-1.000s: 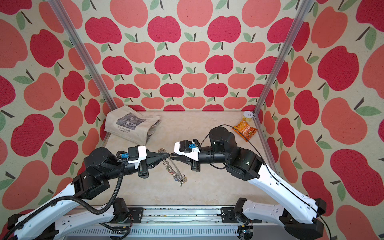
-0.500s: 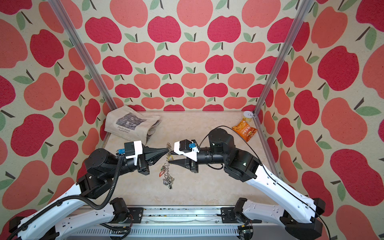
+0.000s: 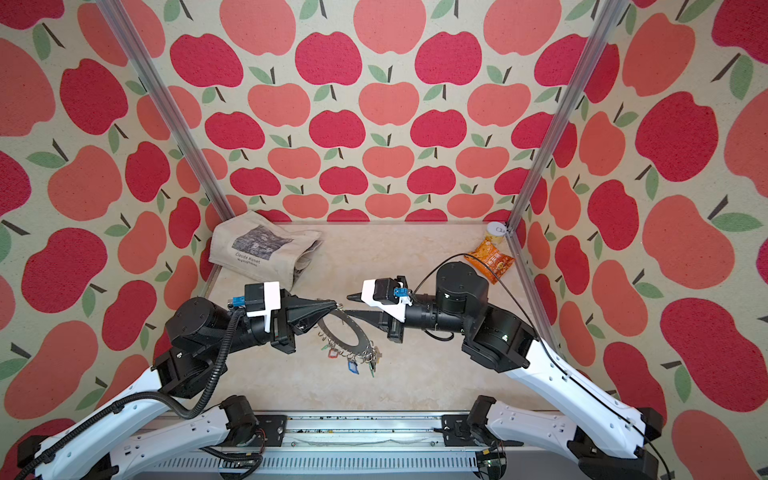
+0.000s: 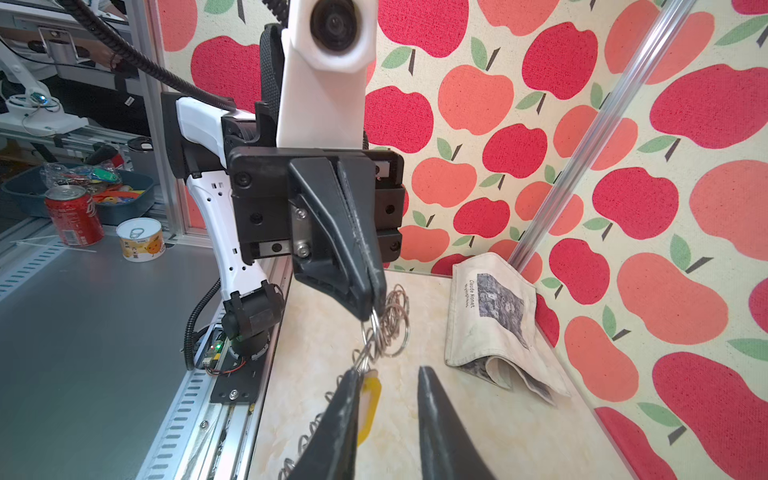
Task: Put the keys on the keyring
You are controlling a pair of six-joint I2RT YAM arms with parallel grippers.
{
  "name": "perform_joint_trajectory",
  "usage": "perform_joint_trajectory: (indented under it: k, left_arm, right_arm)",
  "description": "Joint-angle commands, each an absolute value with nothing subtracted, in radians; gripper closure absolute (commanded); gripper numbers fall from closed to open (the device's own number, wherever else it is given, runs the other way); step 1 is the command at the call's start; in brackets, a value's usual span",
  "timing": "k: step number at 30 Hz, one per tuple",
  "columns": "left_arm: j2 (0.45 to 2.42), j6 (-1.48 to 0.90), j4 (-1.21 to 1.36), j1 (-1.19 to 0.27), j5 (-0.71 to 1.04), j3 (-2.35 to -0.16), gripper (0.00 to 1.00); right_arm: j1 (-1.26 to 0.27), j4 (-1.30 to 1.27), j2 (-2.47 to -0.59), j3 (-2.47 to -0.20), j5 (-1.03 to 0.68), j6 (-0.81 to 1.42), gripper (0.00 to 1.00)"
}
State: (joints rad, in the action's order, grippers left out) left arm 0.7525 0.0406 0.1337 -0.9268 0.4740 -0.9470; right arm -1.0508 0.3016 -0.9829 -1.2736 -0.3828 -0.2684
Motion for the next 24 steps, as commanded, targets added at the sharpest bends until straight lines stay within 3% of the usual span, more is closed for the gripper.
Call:
perform_joint_trajectory:
  k: [1, 17, 24]
  left_arm:
    - [0.741, 0.019, 0.215, -0.92, 0.507, -0.951, 1.0]
    - [0.741, 0.012, 0.218, -0.915, 0.523, -0.955, 1.0]
    - [0.746, 0.004, 0.228, -0.914, 0.532, -0.954, 1.0]
  right_arm:
    - [-1.051, 0.254, -0.976, -1.264, -0.367, -0.271, 0.75]
    - [-1.051, 0.242, -1.002, -1.26, -0.472, -0.257, 0.76]
    - [-1.054, 0.221, -1.015, -1.251, -0.499, -0.237, 0.82]
